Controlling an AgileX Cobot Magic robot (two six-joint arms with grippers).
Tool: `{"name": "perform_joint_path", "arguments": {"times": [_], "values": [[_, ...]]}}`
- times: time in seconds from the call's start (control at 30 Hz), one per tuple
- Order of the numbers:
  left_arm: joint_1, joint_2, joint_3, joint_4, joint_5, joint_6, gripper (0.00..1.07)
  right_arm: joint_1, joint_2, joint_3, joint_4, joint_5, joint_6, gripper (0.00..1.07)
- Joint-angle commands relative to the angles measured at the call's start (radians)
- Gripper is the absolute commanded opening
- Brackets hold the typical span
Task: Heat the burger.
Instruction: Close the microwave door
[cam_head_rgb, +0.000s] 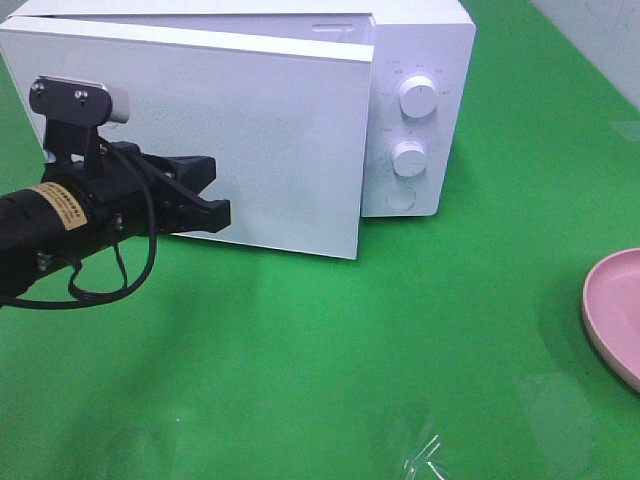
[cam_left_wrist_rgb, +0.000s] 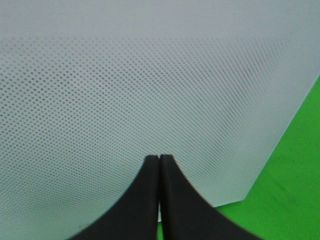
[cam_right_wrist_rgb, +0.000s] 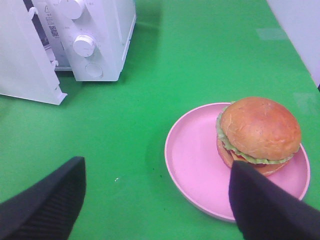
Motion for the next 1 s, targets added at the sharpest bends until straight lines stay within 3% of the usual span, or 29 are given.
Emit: {"name": "perform_joint_path", "arguments": {"times": [0.03, 0.27, 1.0], "values": [[-0.023, 0.022, -0.04, -0.043, 0.015, 0.005, 0.0, -0.004, -0.026, 0.0, 0.002, -0.007, -0.011, 0.76], [-0.047, 0.073, -0.116, -0.086, 0.039, 0.008, 0.0, -0.004, -0.026, 0.0, 0.002, -0.007, -0.011, 0.76], [-0.058, 0.188, -0.343, -0.089, 0.125, 0.004, 0.0, -0.004, -0.026, 0.0, 0.002, -0.007, -0.011, 0.75]]}}
